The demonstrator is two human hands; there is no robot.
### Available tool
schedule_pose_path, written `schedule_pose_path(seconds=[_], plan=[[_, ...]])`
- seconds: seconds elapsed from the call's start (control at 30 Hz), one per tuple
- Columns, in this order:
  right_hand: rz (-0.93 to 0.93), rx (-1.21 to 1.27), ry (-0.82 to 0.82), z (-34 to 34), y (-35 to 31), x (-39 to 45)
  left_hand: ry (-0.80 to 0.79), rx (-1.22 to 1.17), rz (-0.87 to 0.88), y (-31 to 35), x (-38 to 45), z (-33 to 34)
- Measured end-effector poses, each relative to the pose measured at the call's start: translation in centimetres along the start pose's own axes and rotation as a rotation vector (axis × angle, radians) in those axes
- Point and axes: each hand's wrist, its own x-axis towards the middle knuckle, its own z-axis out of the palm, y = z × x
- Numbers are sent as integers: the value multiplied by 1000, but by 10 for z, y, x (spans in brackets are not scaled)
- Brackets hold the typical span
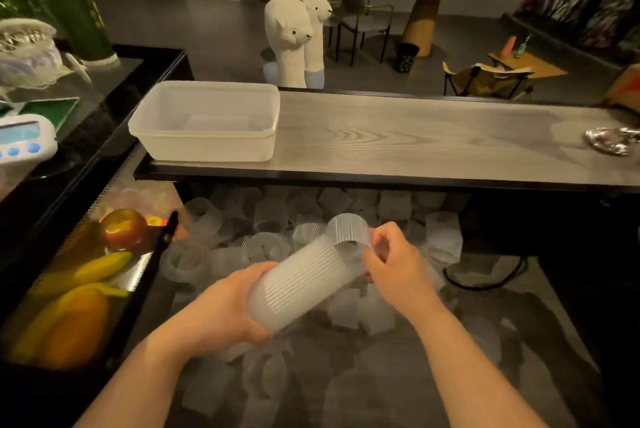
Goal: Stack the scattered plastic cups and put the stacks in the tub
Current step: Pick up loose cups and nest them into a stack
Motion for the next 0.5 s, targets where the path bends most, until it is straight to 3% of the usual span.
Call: schedule_pose_path(seconds=[0.13, 0.23, 0.43, 0.5], plan=[[-64, 234, -29, -18, 8, -2, 12, 20, 27, 19, 13, 0], [-152, 163, 64, -35, 22, 0, -9, 38, 56, 32, 22, 4], [-144, 89, -178, -57, 38, -18, -39, 54, 105, 58, 43, 26], [-92, 101, -167, -73, 52, -25, -48, 42, 114, 67, 49, 33]])
